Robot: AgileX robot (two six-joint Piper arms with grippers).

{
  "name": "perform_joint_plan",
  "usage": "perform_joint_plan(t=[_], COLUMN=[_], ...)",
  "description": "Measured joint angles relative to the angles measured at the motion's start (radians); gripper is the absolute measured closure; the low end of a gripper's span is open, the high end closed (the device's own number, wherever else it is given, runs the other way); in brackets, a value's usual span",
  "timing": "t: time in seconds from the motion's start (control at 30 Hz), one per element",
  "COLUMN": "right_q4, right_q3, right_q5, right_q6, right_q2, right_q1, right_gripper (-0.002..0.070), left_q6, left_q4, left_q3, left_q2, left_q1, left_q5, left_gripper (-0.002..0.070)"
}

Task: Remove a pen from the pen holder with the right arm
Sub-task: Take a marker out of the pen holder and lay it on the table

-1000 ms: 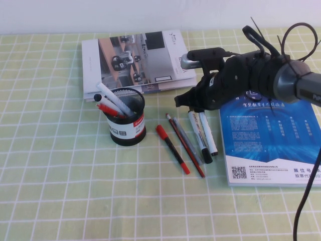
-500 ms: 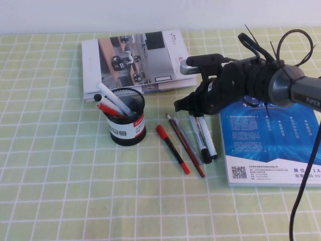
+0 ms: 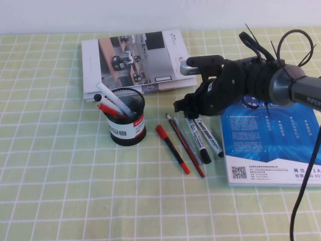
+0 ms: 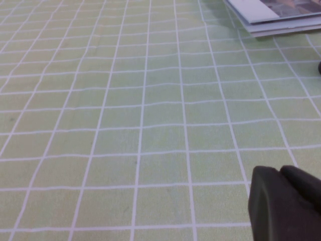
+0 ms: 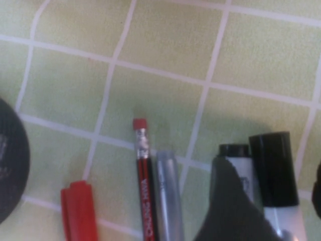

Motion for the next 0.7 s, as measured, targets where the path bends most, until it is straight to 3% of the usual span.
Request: perform_joint_plan(t=[0.17,0.4,0.7], right_q4=[-0.002,-0.017,-0.033], right_q3=[0.005,0.144,0.4], right_q5=[0.043,0.064,0.16], right_q6=[0.0,0.0,0.0], right_q2=[-0.065,-0.336,-0.695], right_q1=[0.012,0.06,0.06], right_gripper=[0.04,0.064,0.0687], left_q6=[0.0,0.0,0.0], left_q4=[0.0,0.0,0.0], left_q3=[0.0,0.0,0.0], left_q2=[0.0,0.0,0.0], left_q1=[0.0,0.0,0.0], left_q5=[0.0,0.0,0.0], left_gripper=[0.068,0.068,0.068])
